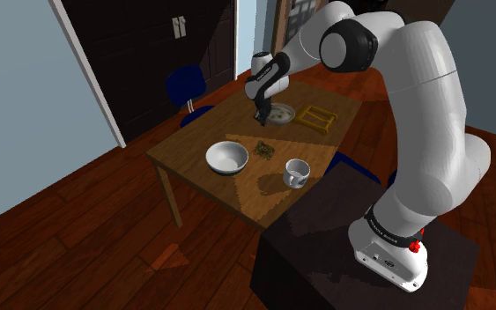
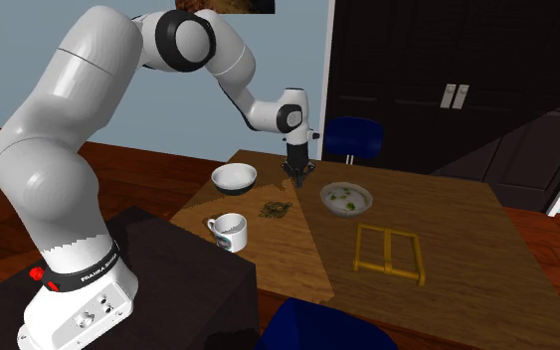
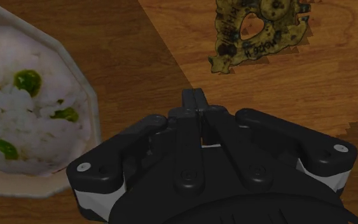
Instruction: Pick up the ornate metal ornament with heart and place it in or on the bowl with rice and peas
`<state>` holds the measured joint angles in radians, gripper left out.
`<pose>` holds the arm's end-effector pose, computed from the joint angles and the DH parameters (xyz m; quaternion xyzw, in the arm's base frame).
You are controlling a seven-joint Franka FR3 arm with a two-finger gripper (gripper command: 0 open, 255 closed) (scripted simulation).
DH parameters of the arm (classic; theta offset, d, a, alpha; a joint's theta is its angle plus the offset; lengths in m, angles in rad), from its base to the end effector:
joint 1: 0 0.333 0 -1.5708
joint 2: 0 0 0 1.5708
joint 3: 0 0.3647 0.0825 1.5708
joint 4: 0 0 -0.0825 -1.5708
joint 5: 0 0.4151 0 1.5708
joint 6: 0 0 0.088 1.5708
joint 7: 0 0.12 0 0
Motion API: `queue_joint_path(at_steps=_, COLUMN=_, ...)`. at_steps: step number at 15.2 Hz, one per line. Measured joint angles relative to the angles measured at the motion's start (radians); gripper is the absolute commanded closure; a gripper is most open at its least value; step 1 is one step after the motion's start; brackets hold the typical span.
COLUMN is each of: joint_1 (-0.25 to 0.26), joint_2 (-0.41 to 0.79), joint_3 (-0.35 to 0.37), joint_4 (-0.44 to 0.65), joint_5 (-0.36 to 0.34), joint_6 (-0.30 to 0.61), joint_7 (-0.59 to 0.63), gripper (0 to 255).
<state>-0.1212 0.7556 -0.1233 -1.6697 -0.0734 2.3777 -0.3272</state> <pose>0.7083 -0.1681 0.1624 0.9940 0.0839 -0.0400 0.0584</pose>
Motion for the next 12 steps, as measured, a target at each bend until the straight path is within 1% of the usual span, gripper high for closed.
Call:
queue_joint_path(at_steps=1, joint_1=0.000, joint_2=0.000, joint_3=0.000, joint_4=0.000, joint_5=0.000, joint_6=0.000, joint_7=0.000, gripper=255)
queue_joint_path(at_steps=2, joint_1=0.000, joint_2=0.000, joint_3=0.000, joint_4=0.000, joint_5=0.000, joint_6=0.000, joint_7=0.000, gripper=0)
queue_joint_path(at_steps=3, joint_1=0.000, joint_2=0.000, joint_3=0.000, joint_4=0.000, joint_5=0.000, joint_6=0.000, joint_7=0.000, gripper=0)
queue_joint_path(at_steps=5, joint_1=0.014, joint_2=-0.032, joint_3=0.002, joint_4=-0.076, joint_5=-0.008, joint_6=0.053, joint_7=0.004, gripper=0)
queue_joint_path(at_steps=9, joint_1=0.053, joint_2=-0.109, joint_3=0.007, joint_4=-0.284, joint_5=-0.036, joint_6=0.217, joint_7=0.018, gripper=0)
queue_joint_path(at_steps=11, joint_1=0.075, joint_2=-0.128, joint_3=0.008, joint_4=-0.367, joint_5=-0.052, joint_6=0.298, joint_7=0.029, gripper=0)
queue_joint_path(at_steps=12, joint_1=0.082, joint_2=-0.139, joint_3=0.008, joint_4=-0.396, joint_5=-0.058, joint_6=0.324, joint_7=0.031, gripper=0)
